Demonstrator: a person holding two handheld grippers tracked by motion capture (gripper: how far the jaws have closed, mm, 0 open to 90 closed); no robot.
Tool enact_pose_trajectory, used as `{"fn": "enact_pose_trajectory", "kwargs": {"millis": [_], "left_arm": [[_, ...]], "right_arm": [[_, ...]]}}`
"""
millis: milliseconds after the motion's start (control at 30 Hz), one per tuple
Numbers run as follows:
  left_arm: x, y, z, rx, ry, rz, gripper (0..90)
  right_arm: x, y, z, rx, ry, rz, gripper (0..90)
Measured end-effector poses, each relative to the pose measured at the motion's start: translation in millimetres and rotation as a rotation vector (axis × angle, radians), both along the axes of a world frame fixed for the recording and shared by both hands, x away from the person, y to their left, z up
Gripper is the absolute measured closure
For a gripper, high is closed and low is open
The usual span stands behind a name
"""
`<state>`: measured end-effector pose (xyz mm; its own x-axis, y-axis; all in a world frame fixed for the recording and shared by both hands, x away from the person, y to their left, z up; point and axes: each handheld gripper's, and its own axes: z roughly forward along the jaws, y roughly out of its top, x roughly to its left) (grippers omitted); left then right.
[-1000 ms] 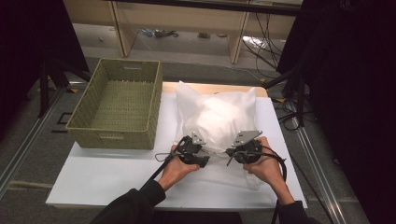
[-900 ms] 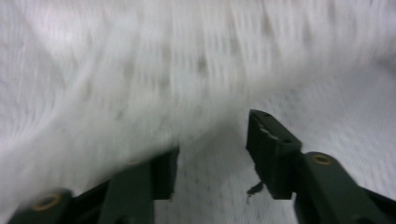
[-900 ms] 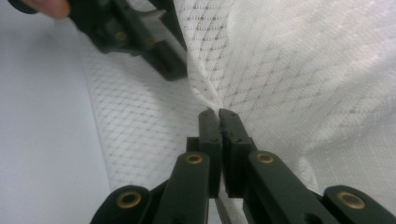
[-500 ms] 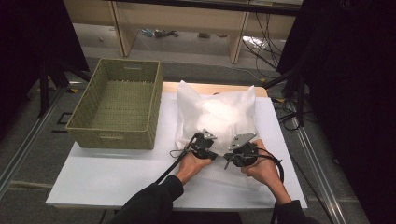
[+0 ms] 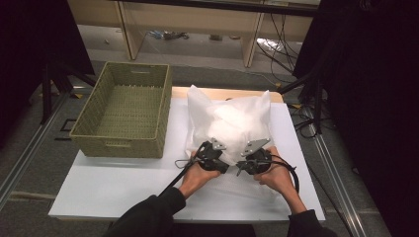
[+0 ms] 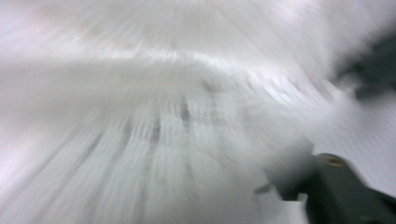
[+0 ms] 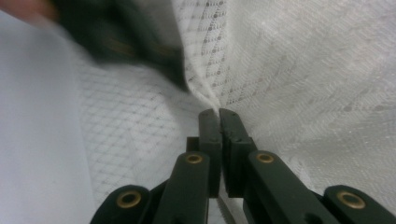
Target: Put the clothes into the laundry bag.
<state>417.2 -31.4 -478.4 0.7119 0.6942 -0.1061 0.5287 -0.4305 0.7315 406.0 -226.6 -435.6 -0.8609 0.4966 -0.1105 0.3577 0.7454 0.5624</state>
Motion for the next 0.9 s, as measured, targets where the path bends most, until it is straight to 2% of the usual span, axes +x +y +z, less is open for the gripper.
{"fn": "enact_pose_trajectory", "kwargs": {"millis": [67,100,200,233,267,300,333,367,400,433,467,567,600,633,667,733,767,833,867,900], "left_arm": [[-15.0,18.1,9.7,-0.008,-0.009,-0.016,41.8],[-23.9,30.7,15.2,0.001,-0.033,-0.03,41.0],[-39.5,60.1,25.5,0.044,-0.09,0.0,40.1],[-42.5,72.2,29.4,0.117,-0.115,-0.009,40.0],[-45.3,79.5,28.9,0.111,-0.129,0.047,39.7],[-46.2,89.8,29.6,0.123,-0.144,0.071,37.8],[-45.8,99.2,29.3,0.125,-0.132,0.095,37.2],[-43.6,106.5,25.6,0.089,-0.074,0.134,37.0],[-42.1,108.9,23.0,0.058,-0.032,0.15,35.7],[-39.9,111.8,19.6,0.045,0.014,0.142,35.0],[-38.8,111.3,17.9,0.044,0.03,0.132,35.3],[-35.2,98.3,7.6,0.045,0.036,0.125,37.2],[-33.9,96.4,5.8,0.045,0.045,0.117,42.9],[-32.8,94.3,3.1,0.028,0.075,0.101,48.2],[-33.2,94.4,2.8,0.042,0.068,0.064,70.4],[-37.6,95.2,3.9,0.087,0.043,0.038,72.8],[-41.0,99.8,6.2,0.097,0.043,0.012,75.3],[-43.9,110.4,9.2,0.115,0.027,-0.01,76.9],[-45.3,116.5,9.7,0.124,0.02,-0.004,77.5],[-44.2,123.4,8.8,0.114,0.018,-0.012,77.8]], "right_arm": [[0.4,0.5,-1.2,-0.005,-0.002,-0.003,89.4],[0.0,0.3,-1.3,-0.006,0.006,-0.01,89.4],[0.4,-0.7,-2.0,-0.003,0.005,-0.011,89.4],[0.1,-0.4,-2.1,-0.004,0.008,-0.012,89.4],[0.3,0.1,-2.1,-0.003,0.01,-0.01,89.4],[0.3,0.4,-2.6,-0.004,0.006,-0.01,89.4],[-0.2,0.6,-2.4,-0.004,0.013,-0.013,89.4],[-0.8,0.6,-1.6,0.0,0.017,-0.019,89.4],[-0.3,1.1,-1.3,0.0,0.011,-0.015,89.4],[-0.7,1.5,-1.0,-0.007,0.015,-0.018,89.4],[-0.8,2.2,-1.6,-0.002,0.01,-0.008,89.4],[-1.8,2.7,-0.5,0.0,0.011,-0.004,89.4],[-1.9,3.4,0.2,0.003,0.01,0.0,89.4],[-1.6,4.0,-0.1,0.008,0.009,0.023,89.4],[-5.5,5.1,1.3,0.006,0.012,0.029,89.4],[-6.7,5.0,2.0,0.001,0.006,0.04,89.5],[-9.8,5.2,3.8,-0.007,0.019,0.045,89.5],[-14.0,4.9,3.5,-0.012,0.015,0.064,89.5],[-14.9,4.0,1.9,-0.032,0.02,0.065,89.5],[-15.3,3.6,-1.6,-0.058,0.023,0.057,89.5]]}}
